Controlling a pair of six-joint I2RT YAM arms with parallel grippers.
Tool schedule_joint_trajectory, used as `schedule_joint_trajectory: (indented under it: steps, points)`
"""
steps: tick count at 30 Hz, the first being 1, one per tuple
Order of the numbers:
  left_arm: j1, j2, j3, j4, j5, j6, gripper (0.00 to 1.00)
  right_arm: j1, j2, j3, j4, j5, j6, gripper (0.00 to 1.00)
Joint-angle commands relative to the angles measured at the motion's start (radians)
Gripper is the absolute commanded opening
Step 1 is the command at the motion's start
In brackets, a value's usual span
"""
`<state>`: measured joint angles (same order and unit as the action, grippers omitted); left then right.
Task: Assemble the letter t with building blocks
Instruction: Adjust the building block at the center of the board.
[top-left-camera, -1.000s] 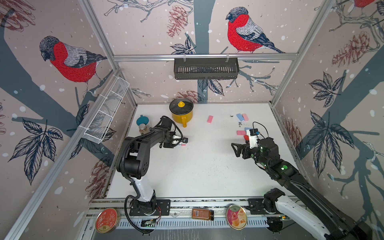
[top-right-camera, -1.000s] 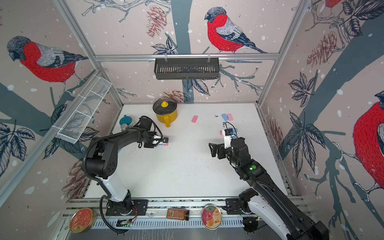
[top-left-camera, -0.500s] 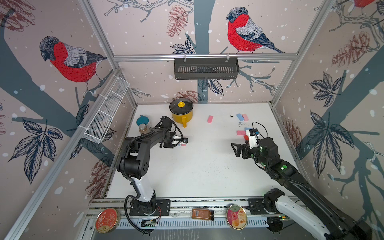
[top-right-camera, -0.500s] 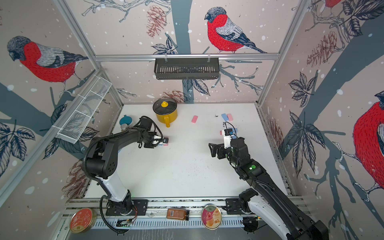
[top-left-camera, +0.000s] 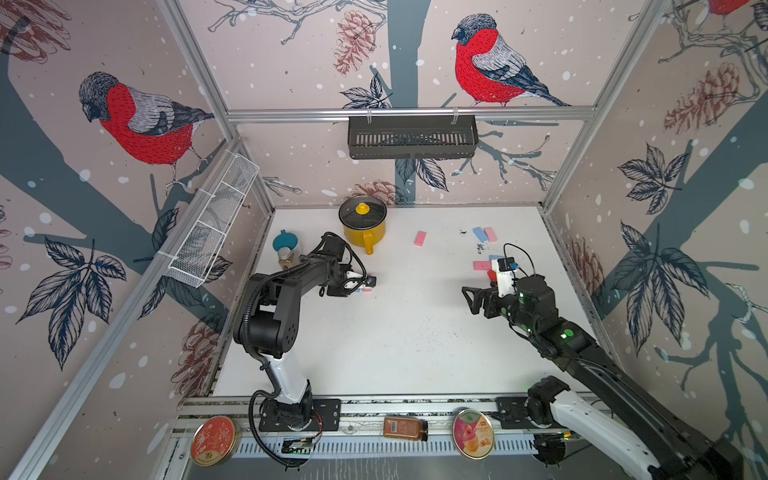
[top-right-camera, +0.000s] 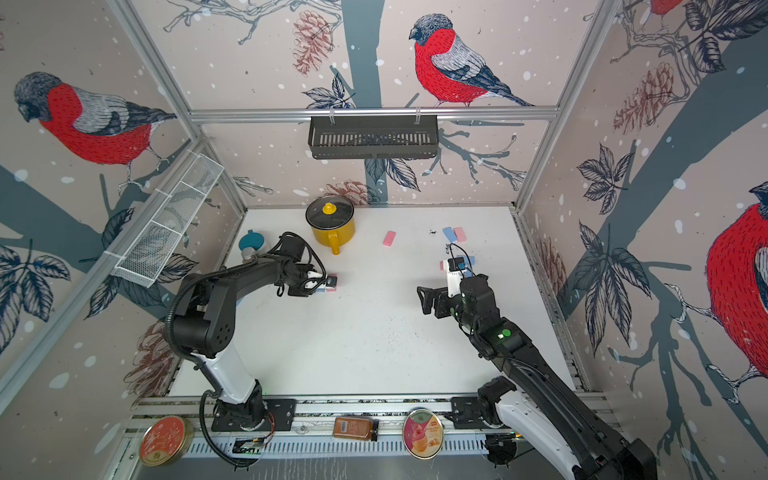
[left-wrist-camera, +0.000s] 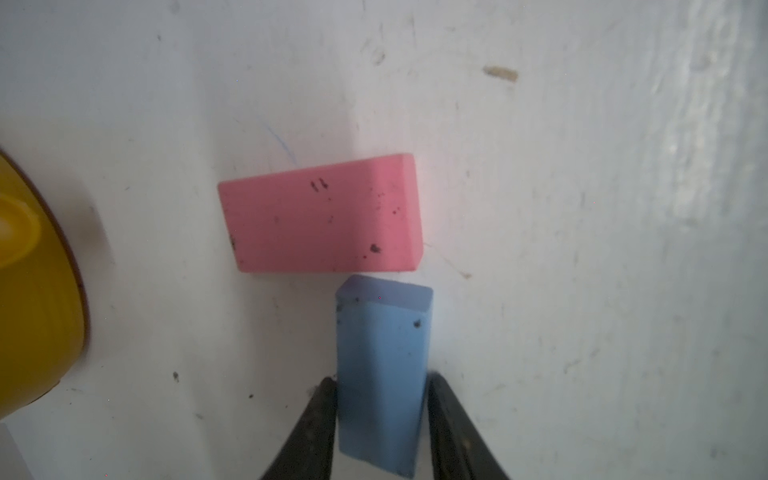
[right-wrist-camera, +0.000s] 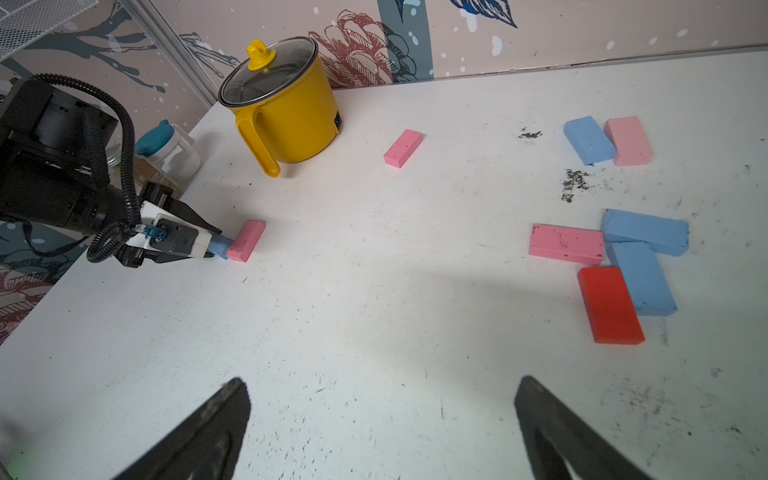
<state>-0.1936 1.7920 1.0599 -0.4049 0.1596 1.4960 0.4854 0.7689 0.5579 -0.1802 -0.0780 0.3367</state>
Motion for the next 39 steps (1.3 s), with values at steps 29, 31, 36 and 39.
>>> schedule_joint_trajectory:
  steps: [29, 31, 36, 39]
  points:
    - [-0.042, 0.034, 0.017, -0.101, 0.015, -0.092, 0.26, 0.002, -0.006, 0.005, 0.013, 0.005, 0.002, 1.00]
    - [-0.043, 0.033, 0.019, -0.102, 0.014, -0.094, 0.26, 0.002, -0.006, 0.005, 0.013, 0.005, 0.001, 1.00]
    - [-0.052, 0.033, 0.023, -0.104, 0.013, -0.095, 0.26, 0.003, -0.007, 0.005, 0.011, 0.006, 0.002, 1.00]
    - [-0.059, 0.038, 0.031, -0.106, 0.012, -0.101, 0.27, 0.002, -0.007, 0.005, 0.011, 0.007, 0.001, 1.00]
